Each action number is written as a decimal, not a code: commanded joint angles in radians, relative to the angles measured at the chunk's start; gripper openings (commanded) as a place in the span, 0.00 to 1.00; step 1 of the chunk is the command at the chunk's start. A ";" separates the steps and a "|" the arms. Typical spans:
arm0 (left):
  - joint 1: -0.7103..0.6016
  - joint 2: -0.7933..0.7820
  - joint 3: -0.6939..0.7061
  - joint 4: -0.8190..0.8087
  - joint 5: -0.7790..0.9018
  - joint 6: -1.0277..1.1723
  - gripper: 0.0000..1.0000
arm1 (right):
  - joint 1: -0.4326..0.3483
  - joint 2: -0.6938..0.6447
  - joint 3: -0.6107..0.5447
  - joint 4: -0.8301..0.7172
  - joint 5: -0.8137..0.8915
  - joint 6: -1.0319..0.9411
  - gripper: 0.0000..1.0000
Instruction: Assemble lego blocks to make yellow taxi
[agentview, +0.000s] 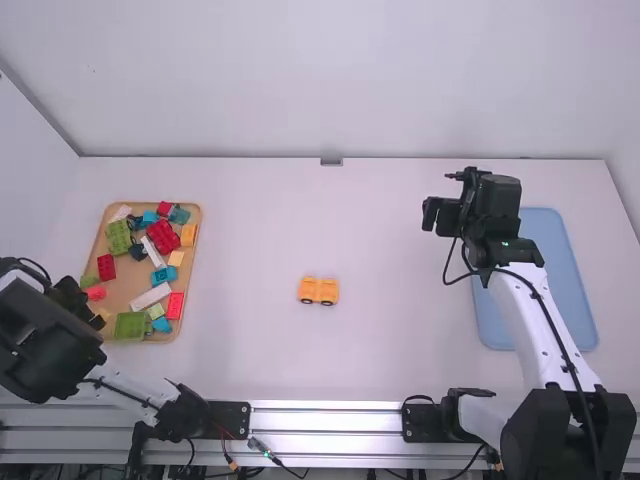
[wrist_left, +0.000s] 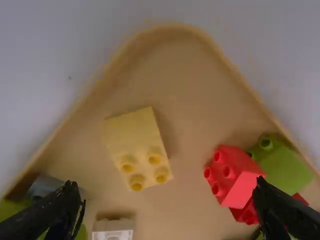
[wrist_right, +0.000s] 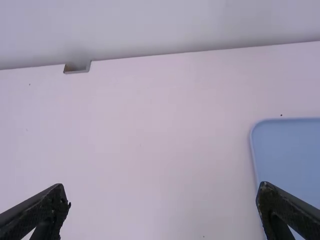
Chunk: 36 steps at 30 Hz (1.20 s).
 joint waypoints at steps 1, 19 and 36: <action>-0.004 0.052 0.018 -0.023 0.050 -0.013 0.88 | -0.004 0.008 0.043 -0.001 -0.006 0.000 0.99; -0.064 0.070 -0.043 0.021 -0.076 -0.198 0.51 | -0.005 0.008 0.043 -0.003 -0.006 0.000 0.99; -0.063 0.070 -0.043 0.007 -0.133 -0.187 0.24 | -0.004 0.008 0.043 -0.002 -0.006 0.000 0.99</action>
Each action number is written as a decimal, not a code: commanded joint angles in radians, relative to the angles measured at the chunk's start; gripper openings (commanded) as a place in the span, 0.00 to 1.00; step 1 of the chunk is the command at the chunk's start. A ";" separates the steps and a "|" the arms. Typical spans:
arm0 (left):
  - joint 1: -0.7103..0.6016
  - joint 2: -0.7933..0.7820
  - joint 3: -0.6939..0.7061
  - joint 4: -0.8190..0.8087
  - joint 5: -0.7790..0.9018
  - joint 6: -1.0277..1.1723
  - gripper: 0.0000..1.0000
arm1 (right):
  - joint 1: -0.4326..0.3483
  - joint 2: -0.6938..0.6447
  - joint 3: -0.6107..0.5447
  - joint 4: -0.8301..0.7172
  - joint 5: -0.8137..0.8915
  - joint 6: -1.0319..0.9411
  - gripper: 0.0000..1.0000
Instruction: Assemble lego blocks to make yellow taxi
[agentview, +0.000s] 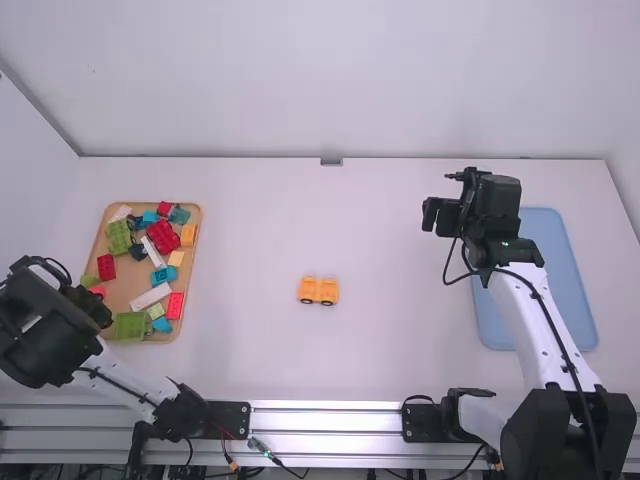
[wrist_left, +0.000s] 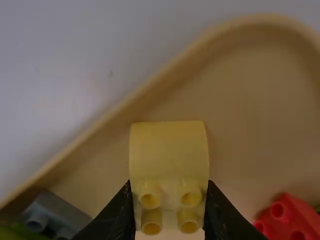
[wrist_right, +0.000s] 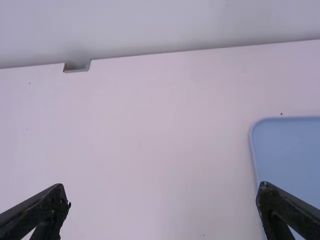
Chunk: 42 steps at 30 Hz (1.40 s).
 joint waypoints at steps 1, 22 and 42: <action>-0.004 0.001 -0.010 -0.011 -0.020 0.000 0.23 | -0.004 0.008 0.043 -0.002 -0.006 0.000 1.00; -0.059 0.000 0.311 -0.346 0.065 0.269 0.02 | -0.004 0.008 0.043 -0.006 -0.006 0.000 0.99; -0.744 -0.080 0.378 -0.454 -0.029 0.027 0.02 | -0.004 0.008 0.043 -0.020 -0.006 0.000 0.99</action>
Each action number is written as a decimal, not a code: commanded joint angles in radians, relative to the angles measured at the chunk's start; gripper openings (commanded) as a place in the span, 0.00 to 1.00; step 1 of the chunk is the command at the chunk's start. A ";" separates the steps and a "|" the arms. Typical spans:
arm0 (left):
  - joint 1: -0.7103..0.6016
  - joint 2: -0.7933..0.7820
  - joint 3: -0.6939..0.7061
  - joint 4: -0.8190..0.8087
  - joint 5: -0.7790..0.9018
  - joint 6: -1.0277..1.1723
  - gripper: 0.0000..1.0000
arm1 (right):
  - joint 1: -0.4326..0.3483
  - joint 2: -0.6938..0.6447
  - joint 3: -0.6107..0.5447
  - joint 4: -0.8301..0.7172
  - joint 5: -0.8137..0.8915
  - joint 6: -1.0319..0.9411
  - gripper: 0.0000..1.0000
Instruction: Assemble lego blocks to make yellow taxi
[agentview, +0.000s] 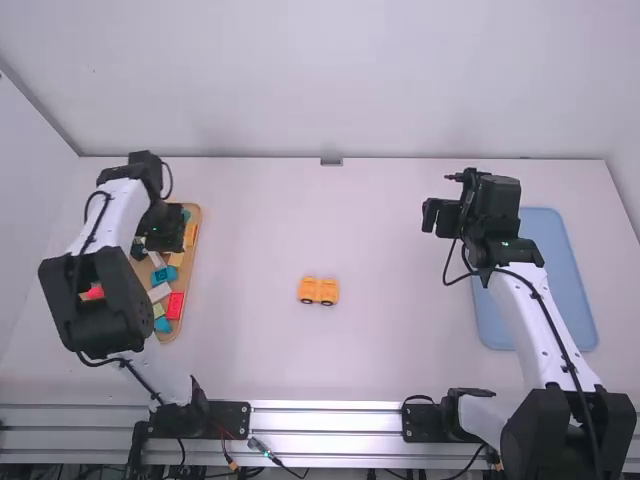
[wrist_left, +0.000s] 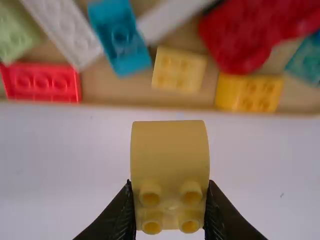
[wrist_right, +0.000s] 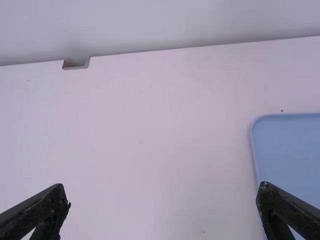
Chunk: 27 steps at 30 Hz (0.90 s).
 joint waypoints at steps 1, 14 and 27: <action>-0.093 -0.028 -0.005 -0.013 -0.022 -0.125 0.02 | -0.005 0.008 0.043 -0.011 -0.006 0.000 0.99; -0.478 -0.025 -0.087 0.085 -0.029 -0.346 0.02 | -0.005 0.008 0.043 -0.012 -0.005 0.000 0.99; -0.512 -0.025 -0.312 0.245 0.077 -0.414 0.02 | -0.005 0.008 0.043 -0.011 -0.006 0.004 0.99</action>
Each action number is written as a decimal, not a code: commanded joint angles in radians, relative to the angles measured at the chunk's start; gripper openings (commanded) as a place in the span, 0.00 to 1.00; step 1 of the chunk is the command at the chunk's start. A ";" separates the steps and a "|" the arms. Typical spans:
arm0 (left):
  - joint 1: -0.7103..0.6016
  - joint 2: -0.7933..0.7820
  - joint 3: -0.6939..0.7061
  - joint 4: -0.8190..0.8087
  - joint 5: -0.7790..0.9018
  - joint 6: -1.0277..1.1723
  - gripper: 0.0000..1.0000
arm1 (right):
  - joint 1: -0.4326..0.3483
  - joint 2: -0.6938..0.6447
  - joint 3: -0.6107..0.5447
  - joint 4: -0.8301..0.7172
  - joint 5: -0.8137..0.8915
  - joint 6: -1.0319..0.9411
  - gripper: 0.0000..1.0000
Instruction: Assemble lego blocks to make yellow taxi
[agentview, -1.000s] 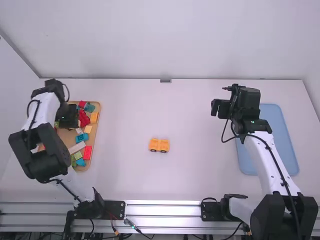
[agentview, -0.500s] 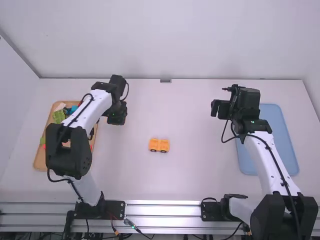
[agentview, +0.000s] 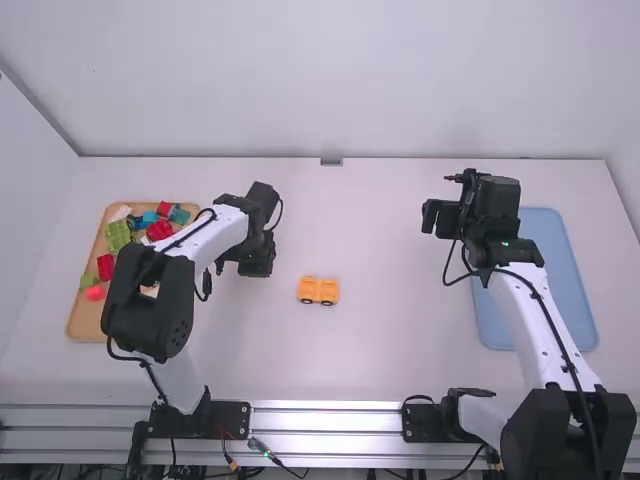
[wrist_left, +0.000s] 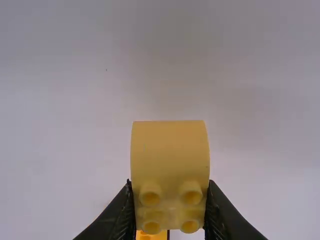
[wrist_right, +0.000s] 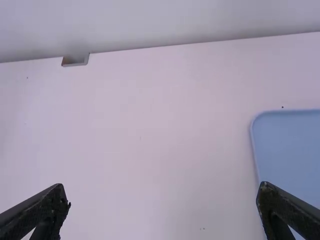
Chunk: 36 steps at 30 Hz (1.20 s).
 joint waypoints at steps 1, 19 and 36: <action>0.002 -0.025 -0.049 0.015 0.023 0.000 0.02 | -0.004 0.008 0.043 -0.001 -0.006 0.003 0.99; -0.002 -0.025 -0.193 0.191 0.109 0.026 0.50 | -0.004 0.008 0.043 -0.002 -0.035 0.003 0.99; 0.045 -0.026 -0.048 0.027 0.177 0.323 0.99 | -0.004 0.008 0.043 -0.002 -0.035 0.003 0.99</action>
